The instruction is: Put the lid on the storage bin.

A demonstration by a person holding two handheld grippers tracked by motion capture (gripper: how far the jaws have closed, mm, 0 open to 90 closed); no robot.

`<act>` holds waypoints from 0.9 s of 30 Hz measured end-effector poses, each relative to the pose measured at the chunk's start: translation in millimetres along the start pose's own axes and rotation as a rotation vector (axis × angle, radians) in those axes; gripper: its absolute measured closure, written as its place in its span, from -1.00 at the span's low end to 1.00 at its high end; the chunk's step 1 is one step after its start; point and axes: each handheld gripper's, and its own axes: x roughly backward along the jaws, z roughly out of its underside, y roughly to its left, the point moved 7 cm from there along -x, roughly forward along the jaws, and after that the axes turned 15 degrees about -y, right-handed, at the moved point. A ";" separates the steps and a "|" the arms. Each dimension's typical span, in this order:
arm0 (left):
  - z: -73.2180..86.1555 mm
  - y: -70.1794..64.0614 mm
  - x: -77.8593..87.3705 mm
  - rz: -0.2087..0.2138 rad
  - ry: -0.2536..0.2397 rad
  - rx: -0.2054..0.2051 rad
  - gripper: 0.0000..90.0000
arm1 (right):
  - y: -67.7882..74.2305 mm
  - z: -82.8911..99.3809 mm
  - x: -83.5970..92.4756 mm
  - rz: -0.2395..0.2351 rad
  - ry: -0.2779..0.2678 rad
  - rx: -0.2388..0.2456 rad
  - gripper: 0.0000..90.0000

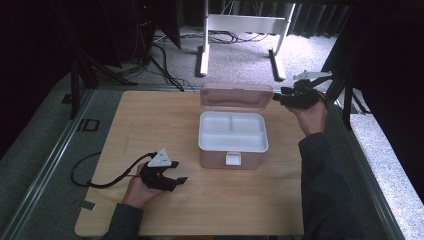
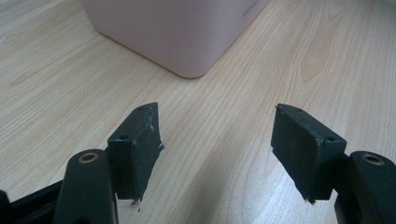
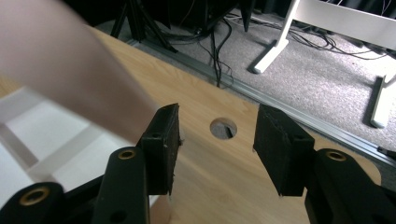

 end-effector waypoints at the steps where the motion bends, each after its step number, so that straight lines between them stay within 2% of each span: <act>1: 0.0 0.0 -0.1 0.000 -0.001 0.001 -0.27 | 0.0 0.0 0.0 0.000 0.000 0.000 0.10; 7: 0.1 0.0 -0.2 0.002 0.002 -0.001 -0.27 | -2.7 -14.3 -1.9 0.010 -0.040 -0.021 0.07; 12: 0.2 0.0 0.1 0.002 0.002 -0.002 -0.27 | -1.0 -23.0 -4.4 -0.022 -0.065 -0.019 0.06; 19: -0.1 0.2 0.6 0.000 0.002 -0.002 -0.27 | 0.0 -24.0 -7.7 -0.040 -0.062 -0.030 0.03; 21: -0.2 0.0 0.6 0.000 0.001 -0.001 -0.27 | 4.2 -22.3 -8.5 -0.066 -0.062 -0.042 0.02; 27: -0.1 0.0 0.4 0.000 0.001 -0.001 -0.27 | 6.3 -18.3 -6.5 -0.095 -0.062 -0.053 0.01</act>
